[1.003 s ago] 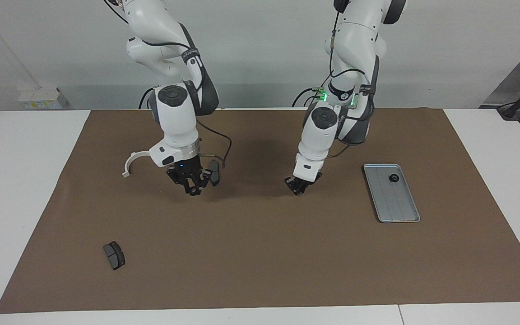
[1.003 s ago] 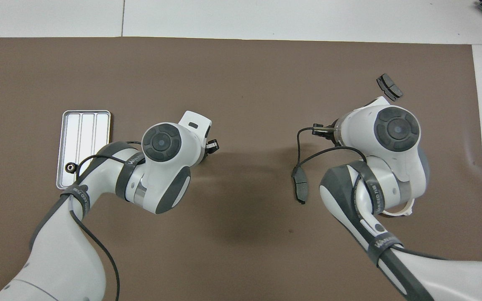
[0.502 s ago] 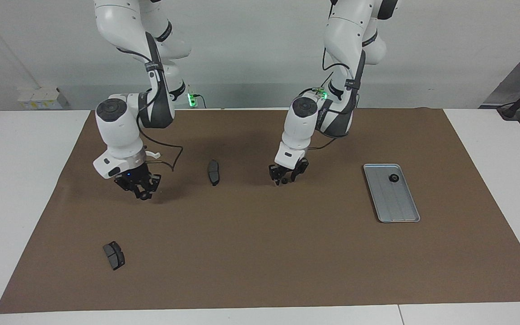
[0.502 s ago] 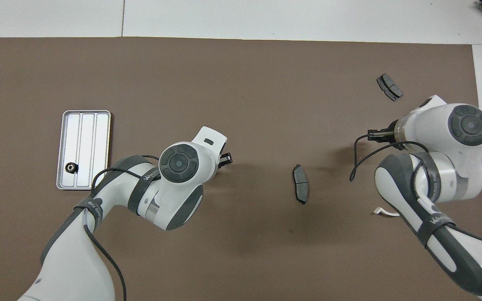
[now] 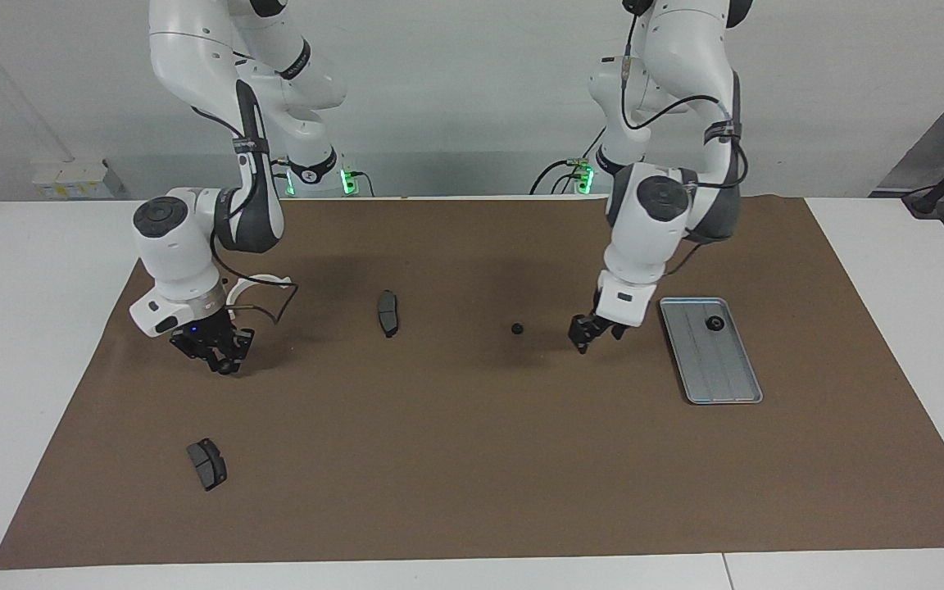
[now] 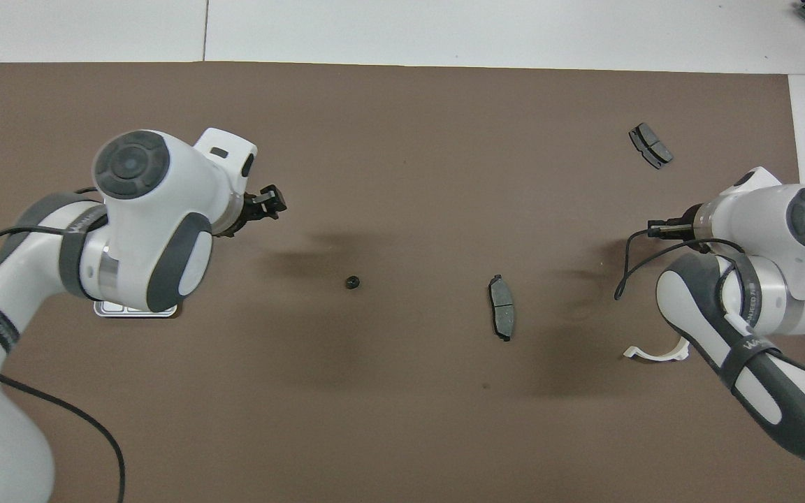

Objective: Place bearing gear from tray to pile

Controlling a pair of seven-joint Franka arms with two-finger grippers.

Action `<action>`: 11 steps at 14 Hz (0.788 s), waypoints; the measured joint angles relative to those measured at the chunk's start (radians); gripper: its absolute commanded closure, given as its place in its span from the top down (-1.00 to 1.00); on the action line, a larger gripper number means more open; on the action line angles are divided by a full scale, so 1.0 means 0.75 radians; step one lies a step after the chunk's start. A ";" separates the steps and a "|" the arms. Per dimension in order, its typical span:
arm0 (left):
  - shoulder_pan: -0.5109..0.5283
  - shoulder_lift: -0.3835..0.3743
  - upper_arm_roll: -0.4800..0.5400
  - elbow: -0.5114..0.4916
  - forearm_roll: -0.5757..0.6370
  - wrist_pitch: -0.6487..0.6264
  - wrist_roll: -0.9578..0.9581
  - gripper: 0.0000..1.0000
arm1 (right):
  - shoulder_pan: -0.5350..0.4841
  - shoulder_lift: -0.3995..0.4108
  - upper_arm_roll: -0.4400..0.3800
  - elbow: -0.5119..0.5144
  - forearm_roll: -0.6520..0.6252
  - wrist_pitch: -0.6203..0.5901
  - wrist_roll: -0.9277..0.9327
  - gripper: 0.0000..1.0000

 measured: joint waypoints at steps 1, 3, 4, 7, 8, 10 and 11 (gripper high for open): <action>0.056 -0.005 0.001 -0.002 0.000 -0.015 0.076 0.59 | 0.000 0.002 0.002 0.000 0.000 0.000 0.000 1.00; 0.156 -0.005 0.001 -0.010 0.000 -0.042 0.251 0.58 | 0.001 0.001 0.007 0.003 0.000 0.000 0.000 1.00; 0.205 -0.005 0.001 -0.016 0.000 -0.057 0.354 0.56 | 0.002 -0.003 0.011 0.007 0.000 0.000 0.000 1.00; 0.342 -0.010 0.001 -0.068 0.000 -0.066 0.616 0.53 | 0.024 -0.041 0.036 0.037 0.002 -0.060 0.021 1.00; 0.376 -0.017 0.001 -0.092 0.000 -0.065 0.681 0.52 | 0.052 -0.057 0.047 0.052 0.002 -0.093 0.067 1.00; 0.423 -0.035 0.001 -0.137 0.000 -0.059 0.785 0.51 | 0.159 -0.077 0.056 0.084 0.003 -0.147 0.217 1.00; 0.448 -0.046 0.001 -0.168 0.000 -0.038 0.835 0.50 | 0.231 -0.080 0.058 0.099 0.003 -0.160 0.321 1.00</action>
